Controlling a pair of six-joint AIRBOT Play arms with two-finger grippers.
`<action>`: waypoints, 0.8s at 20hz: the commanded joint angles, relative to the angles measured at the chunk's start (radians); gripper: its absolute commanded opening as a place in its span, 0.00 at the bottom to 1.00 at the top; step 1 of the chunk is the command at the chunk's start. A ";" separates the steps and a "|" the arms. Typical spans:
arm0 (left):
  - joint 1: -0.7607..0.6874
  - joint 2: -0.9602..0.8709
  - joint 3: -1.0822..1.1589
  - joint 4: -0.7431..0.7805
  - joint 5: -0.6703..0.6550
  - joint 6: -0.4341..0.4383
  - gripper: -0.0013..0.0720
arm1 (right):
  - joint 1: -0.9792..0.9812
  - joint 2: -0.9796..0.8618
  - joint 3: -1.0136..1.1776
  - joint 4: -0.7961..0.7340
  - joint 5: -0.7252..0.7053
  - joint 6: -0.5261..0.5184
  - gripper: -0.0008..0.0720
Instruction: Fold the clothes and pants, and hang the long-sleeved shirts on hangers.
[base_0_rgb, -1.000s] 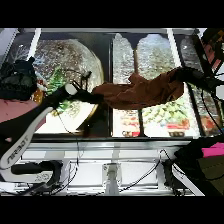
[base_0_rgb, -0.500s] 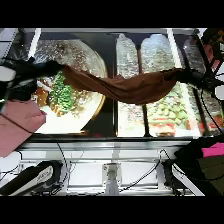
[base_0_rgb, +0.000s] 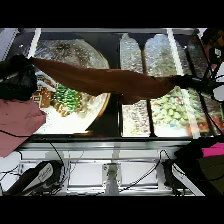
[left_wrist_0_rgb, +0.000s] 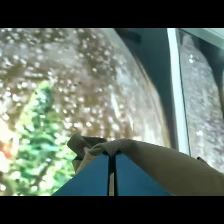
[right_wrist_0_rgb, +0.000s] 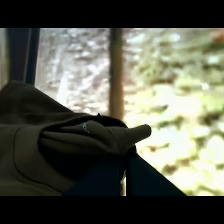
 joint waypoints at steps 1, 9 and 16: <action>0.016 0.004 0.001 0.007 0.000 0.000 0.04 | -0.001 0.000 0.000 -0.097 0.093 0.057 0.03; 0.015 0.048 0.002 -0.003 0.156 0.019 0.04 | 0.000 0.078 0.216 0.057 0.228 0.058 0.03; 0.015 0.288 0.002 -0.056 0.560 0.019 0.04 | 0.000 0.282 0.448 0.076 0.246 0.058 0.03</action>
